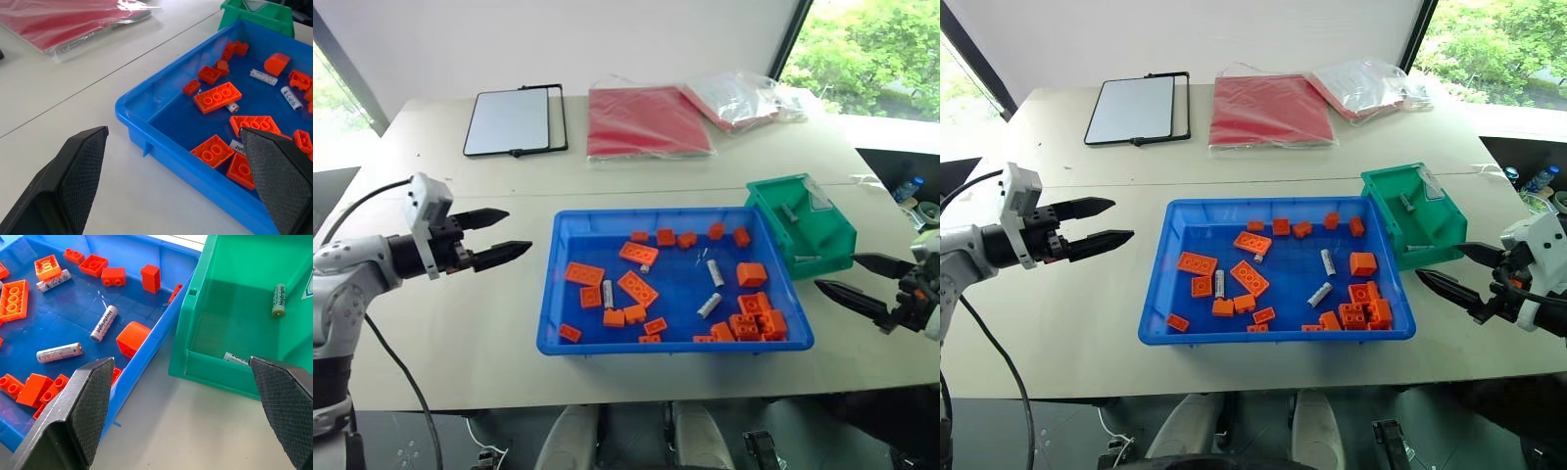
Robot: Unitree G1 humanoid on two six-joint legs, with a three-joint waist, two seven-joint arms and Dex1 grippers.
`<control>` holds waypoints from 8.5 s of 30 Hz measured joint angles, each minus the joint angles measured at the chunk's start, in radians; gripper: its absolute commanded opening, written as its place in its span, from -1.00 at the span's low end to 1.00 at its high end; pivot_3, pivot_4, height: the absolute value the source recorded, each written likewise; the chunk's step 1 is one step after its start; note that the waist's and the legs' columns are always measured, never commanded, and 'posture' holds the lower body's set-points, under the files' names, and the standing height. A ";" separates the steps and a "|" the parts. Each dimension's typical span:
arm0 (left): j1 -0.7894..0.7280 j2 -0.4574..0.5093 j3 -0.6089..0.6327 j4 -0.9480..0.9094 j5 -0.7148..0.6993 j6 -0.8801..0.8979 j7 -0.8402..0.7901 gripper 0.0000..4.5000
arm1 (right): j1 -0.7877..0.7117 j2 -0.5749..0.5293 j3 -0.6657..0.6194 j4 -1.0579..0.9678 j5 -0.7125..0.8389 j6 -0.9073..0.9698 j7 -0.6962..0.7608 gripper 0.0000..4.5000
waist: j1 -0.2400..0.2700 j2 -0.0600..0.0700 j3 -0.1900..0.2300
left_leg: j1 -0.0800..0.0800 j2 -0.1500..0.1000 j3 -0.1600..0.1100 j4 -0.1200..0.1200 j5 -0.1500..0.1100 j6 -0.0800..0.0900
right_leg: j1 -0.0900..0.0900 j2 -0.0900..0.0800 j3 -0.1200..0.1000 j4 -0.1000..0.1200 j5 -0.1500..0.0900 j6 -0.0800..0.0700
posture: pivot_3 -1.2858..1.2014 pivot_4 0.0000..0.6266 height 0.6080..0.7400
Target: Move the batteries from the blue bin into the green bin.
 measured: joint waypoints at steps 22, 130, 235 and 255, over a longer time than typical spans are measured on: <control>0.051 -0.028 -0.023 -0.144 -0.060 0.043 0.004 0.99 | -0.146 -0.069 0.110 0.041 -0.006 -0.011 0.022 1.00 | -0.001 0.000 0.000 | 0.000 0.000 0.001 0.004 0.000 0.000 | 0.000 0.000 0.000 0.003 0.000 0.000 | 0.03 -0.52 0.87; 0.004 0.137 -0.069 -0.102 0.002 -0.020 -0.153 1.00 | -1.040 0.802 1.177 0.557 -0.573 0.156 -0.256 0.99 | -0.034 -0.001 0.001 | -0.008 0.000 0.000 0.009 0.004 -0.006 | -0.020 0.007 0.002 0.027 0.005 0.000 | 0.03 -0.52 0.87; -0.113 0.002 -0.156 -0.157 -0.032 0.048 -0.100 1.00 | -0.888 0.482 1.044 0.515 -0.458 -0.143 -0.171 -0.21 | -0.031 0.000 0.003 | -0.009 0.001 0.001 0.011 0.004 -0.005 | -0.019 0.007 0.002 0.027 0.005 0.001 | 0.03 -0.52 0.87; -0.150 -0.009 -0.186 -0.118 -0.006 0.017 -0.126 1.00 | -0.894 0.738 1.118 0.441 -0.498 -0.042 -0.261 0.76 | -0.031 0.000 0.003 | -0.009 0.001 0.000 0.011 0.004 -0.006 | -0.019 0.008 0.002 0.028 0.005 0.000 | 0.03 -0.52 0.87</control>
